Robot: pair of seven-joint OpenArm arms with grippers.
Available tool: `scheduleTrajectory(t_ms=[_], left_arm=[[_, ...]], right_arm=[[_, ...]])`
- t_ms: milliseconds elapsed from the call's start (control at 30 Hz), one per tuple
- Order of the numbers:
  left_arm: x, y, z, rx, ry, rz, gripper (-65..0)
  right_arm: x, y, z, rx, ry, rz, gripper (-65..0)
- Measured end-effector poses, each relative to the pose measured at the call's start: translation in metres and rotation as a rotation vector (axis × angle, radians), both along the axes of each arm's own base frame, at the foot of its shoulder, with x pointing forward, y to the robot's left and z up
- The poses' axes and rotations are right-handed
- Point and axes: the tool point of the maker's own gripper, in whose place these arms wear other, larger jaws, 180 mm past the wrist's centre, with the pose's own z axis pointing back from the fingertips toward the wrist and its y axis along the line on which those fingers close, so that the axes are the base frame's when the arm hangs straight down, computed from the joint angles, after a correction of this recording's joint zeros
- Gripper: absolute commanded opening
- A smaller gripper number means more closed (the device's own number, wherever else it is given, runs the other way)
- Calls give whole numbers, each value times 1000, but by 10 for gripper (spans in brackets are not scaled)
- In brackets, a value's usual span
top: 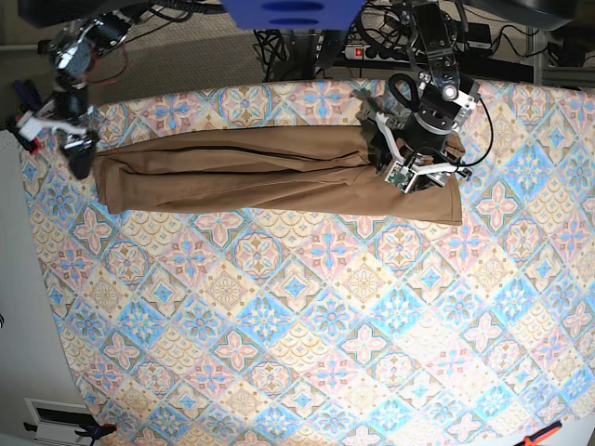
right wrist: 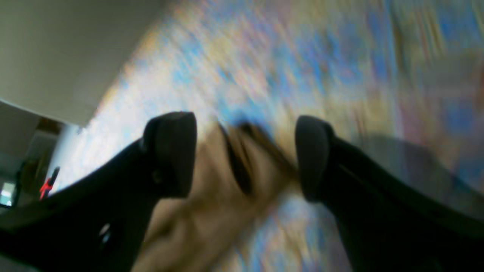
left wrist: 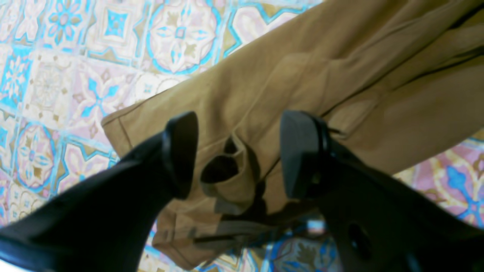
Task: Layout the t-shirt on the table in an organized manner, then fold the t-shirt properly
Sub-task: 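Release the right gripper and regrasp the folded shirt end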
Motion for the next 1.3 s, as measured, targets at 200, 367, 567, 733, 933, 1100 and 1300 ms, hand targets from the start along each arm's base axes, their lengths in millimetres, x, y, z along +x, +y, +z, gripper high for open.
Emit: scheduleTrajectory(t_ms=[200, 367, 567, 733, 933, 1100, 1300], left_arm=[[0, 1, 0, 3, 0, -1, -311], [0, 1, 0, 4, 0, -1, -311], [0, 1, 0, 3, -1, -1, -312], [0, 1, 0, 3, -1, -1, -312], [0, 10, 0, 11, 0, 23, -312], [0, 10, 0, 13, 0, 23, -312], [0, 10, 0, 13, -1, 24, -312]], right_arm=[[-9, 2, -23, 62, 33, -19, -261], [-4, 9, -25, 70, 30, 4, -261], [1, 26, -30, 109, 56, 83, -261], [11, 30, -28, 109, 53, 102, -261], [37, 73, -30, 120, 57, 254, -261], [43, 81, -30, 127, 53, 281, -261], [81, 99, -16, 139, 4, 340, -315]])
